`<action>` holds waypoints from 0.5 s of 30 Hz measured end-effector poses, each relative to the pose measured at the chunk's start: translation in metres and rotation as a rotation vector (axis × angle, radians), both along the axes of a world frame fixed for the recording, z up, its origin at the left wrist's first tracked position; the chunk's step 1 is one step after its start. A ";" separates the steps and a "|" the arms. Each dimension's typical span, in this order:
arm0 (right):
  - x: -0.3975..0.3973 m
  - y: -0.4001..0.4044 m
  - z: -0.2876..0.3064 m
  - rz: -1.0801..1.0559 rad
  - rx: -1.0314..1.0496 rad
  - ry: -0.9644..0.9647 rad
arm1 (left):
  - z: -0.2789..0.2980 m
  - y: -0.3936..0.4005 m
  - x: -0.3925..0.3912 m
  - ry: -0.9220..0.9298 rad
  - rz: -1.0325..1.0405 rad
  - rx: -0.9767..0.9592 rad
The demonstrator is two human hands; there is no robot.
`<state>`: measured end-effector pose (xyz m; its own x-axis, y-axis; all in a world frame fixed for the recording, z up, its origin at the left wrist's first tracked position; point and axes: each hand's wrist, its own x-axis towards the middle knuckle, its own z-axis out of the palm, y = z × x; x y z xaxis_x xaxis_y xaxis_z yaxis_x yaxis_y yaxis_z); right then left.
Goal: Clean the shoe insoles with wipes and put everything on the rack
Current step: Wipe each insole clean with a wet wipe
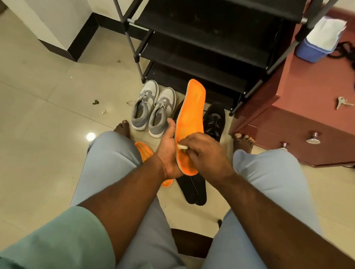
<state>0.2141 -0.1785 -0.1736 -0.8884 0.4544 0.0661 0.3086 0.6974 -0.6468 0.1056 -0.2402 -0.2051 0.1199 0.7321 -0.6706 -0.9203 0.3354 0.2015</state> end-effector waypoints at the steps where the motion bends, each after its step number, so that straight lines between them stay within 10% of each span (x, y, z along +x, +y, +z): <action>1: 0.003 -0.001 0.000 0.048 -0.005 -0.006 | -0.002 0.001 -0.002 -0.005 0.010 -0.006; 15: 0.014 -0.010 0.004 0.057 -0.026 0.093 | 0.012 -0.001 -0.001 -0.007 0.041 0.053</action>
